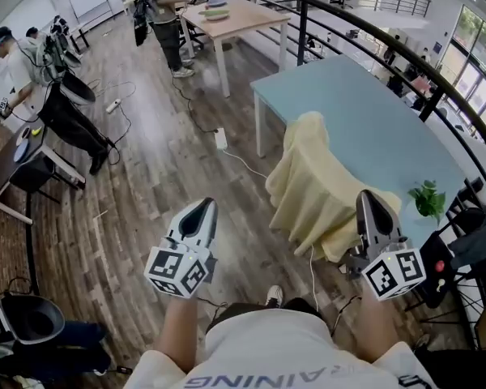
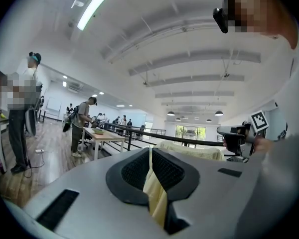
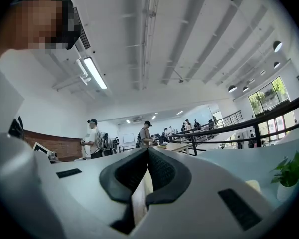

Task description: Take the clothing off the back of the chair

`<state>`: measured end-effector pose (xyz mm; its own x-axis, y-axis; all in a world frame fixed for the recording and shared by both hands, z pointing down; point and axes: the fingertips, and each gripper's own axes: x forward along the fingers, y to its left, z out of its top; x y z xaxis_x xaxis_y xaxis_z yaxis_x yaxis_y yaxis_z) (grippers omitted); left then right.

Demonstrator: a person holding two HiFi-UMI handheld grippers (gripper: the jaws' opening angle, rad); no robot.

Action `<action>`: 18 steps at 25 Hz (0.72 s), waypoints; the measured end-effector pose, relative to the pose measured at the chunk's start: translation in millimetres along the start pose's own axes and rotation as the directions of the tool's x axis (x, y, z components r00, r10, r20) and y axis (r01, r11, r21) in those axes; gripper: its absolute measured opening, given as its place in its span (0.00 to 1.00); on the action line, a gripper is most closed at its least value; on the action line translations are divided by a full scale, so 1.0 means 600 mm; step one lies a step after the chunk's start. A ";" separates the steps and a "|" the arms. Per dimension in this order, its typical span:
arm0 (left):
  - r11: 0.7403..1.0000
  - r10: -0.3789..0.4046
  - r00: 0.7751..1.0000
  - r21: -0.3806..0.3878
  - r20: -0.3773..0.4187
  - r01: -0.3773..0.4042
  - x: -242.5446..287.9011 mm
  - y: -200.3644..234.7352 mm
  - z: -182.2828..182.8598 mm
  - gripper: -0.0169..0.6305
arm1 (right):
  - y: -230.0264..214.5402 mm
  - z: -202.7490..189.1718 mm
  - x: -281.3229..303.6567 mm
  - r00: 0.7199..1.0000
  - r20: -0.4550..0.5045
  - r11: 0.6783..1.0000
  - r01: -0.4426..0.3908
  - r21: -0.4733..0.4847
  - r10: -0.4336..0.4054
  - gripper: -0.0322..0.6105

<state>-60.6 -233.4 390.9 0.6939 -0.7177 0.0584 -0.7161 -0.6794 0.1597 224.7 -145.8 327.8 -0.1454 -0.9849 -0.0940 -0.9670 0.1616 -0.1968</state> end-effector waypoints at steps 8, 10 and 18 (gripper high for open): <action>0.990 -0.138 0.990 0.015 -0.031 0.138 0.137 -0.038 0.001 0.10 | -0.092 0.013 -0.033 0.988 0.031 0.989 0.148 0.013 -0.149 0.09; 0.985 -0.170 0.985 0.027 -0.033 0.171 0.171 -0.038 0.005 0.10 | -0.116 0.010 -0.046 0.977 0.034 0.978 0.210 0.016 -0.210 0.09; 0.916 -0.400 0.914 -0.006 -0.066 0.401 0.338 -0.031 0.006 0.10 | -0.175 0.000 -0.053 0.875 0.062 0.877 0.481 0.004 -0.480 0.09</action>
<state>93.3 -366.6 396.1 0.9258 -0.3742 0.0545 -0.3778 -0.9092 0.1752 330.6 -131.5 351.6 0.3497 -0.9356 -0.0480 -0.9171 -0.3314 -0.2218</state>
